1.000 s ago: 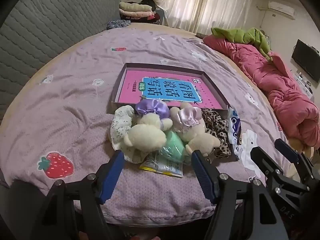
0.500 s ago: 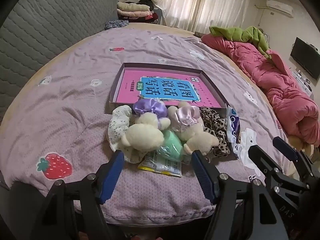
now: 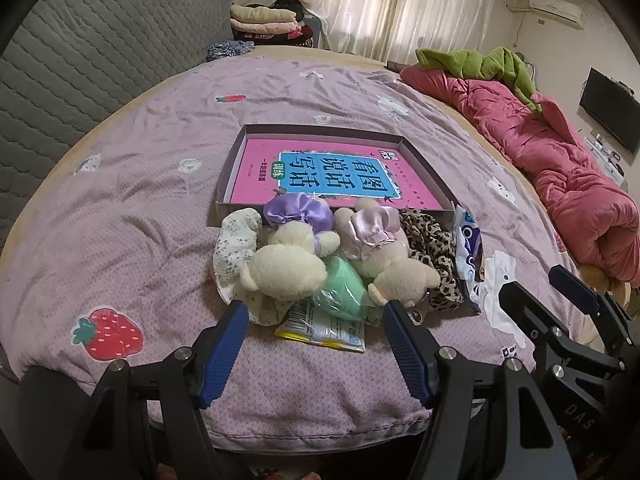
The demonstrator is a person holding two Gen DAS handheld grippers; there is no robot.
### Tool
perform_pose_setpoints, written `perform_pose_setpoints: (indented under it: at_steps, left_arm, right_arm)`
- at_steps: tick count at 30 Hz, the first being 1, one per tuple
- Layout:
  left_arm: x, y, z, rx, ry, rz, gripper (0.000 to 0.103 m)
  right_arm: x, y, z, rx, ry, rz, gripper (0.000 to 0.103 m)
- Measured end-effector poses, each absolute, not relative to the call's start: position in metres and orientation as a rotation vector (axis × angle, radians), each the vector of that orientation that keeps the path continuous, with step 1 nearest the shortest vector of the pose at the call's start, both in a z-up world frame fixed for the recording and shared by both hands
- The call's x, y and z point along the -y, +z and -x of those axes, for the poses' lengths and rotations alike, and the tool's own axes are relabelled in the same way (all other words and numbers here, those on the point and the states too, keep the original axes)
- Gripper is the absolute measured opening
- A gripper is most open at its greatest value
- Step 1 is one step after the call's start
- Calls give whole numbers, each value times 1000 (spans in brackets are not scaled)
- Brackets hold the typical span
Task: Organize soft objects
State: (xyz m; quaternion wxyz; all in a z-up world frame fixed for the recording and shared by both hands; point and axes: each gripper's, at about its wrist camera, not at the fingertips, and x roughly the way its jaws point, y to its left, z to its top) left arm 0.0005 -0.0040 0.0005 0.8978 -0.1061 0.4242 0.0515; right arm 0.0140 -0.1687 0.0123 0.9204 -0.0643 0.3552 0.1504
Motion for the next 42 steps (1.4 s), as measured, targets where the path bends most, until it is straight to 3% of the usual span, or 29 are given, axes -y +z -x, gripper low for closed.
perform_pose_setpoints:
  at_steps: [42]
  left_arm:
    - [4,-6,1,-900,112,221,69]
  right_arm:
    - [168,10,-12,-731,308,146,82]
